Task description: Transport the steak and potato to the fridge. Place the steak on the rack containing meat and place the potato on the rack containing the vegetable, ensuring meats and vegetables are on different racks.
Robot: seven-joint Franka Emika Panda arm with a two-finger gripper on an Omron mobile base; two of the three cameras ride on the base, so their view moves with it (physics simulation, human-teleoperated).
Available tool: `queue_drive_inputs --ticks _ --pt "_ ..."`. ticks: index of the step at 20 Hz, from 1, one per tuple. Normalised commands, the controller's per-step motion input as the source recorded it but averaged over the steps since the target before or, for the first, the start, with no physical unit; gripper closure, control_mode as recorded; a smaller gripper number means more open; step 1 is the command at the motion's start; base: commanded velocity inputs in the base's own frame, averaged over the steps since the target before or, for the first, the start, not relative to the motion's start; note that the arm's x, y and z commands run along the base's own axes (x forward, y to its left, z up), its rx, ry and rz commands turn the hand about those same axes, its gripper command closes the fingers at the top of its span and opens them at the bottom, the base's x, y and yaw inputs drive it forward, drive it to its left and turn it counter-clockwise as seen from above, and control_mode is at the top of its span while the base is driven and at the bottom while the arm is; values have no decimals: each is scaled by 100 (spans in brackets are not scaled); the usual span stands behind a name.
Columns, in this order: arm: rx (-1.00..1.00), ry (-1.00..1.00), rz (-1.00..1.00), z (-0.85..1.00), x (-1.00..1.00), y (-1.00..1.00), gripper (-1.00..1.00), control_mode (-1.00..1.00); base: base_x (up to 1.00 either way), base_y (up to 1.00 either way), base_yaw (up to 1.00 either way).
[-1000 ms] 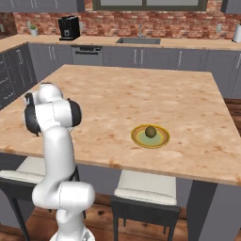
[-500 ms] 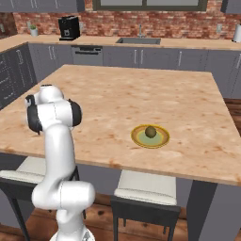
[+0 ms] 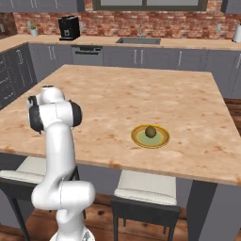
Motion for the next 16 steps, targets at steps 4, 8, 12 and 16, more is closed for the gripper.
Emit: queue_drive_inputs --ticks 4,8,12,16 --pt "0 -3 -2 -23 30 6 -100 -100 0 0 0" --pt "0 -2 -2 -27 20 5 -100 -100 0 0 0" --pt "0 -2 -1 -22 24 9 -100 -100 0 0 0" --pt "0 0 0 -13 28 11 -100 -100 0 0 0"
